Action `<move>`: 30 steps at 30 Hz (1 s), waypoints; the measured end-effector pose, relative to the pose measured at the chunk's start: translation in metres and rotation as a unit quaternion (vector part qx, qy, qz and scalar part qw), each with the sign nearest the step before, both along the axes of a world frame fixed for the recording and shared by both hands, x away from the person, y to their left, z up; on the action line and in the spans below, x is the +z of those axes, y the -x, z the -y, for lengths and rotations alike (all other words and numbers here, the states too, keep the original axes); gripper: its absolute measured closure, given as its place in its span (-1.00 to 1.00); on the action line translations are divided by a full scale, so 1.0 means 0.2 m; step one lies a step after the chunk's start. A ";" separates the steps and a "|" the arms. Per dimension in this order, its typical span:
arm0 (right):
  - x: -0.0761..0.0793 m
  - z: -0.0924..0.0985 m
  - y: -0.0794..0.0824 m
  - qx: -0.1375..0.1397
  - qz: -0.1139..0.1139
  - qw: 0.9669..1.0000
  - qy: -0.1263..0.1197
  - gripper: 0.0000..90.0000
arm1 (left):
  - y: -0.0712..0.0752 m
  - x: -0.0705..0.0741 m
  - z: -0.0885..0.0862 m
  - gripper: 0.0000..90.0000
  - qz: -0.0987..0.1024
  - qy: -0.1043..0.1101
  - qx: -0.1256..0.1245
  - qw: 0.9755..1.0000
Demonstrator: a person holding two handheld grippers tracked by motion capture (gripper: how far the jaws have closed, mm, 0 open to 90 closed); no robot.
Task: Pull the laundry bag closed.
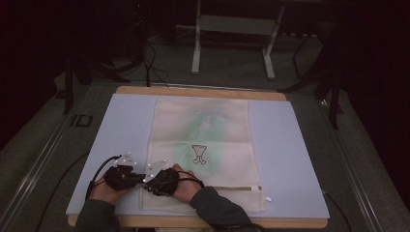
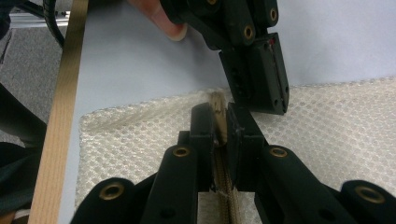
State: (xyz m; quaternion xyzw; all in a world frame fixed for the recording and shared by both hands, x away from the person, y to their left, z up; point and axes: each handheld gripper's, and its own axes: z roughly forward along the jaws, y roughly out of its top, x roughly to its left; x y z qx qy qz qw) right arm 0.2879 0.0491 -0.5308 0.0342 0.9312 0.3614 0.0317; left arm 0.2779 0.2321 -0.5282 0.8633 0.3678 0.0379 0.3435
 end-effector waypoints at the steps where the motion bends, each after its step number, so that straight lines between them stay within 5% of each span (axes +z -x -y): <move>1: 0.00 0.00 0.00 0.000 0.000 1.000 0.000 0.83 | 0.00 0.00 0.00 0.99 0.000 0.000 0.000 1.000; 18: 0.01 0.02 0.01 -0.001 0.005 1.000 0.007 0.83 | 0.01 0.01 0.02 1.00 0.006 -0.026 -0.006 1.000; 30: 0.02 0.05 0.01 0.004 0.011 1.000 0.017 0.83 | 0.01 0.01 0.02 1.00 0.008 -0.023 -0.009 1.000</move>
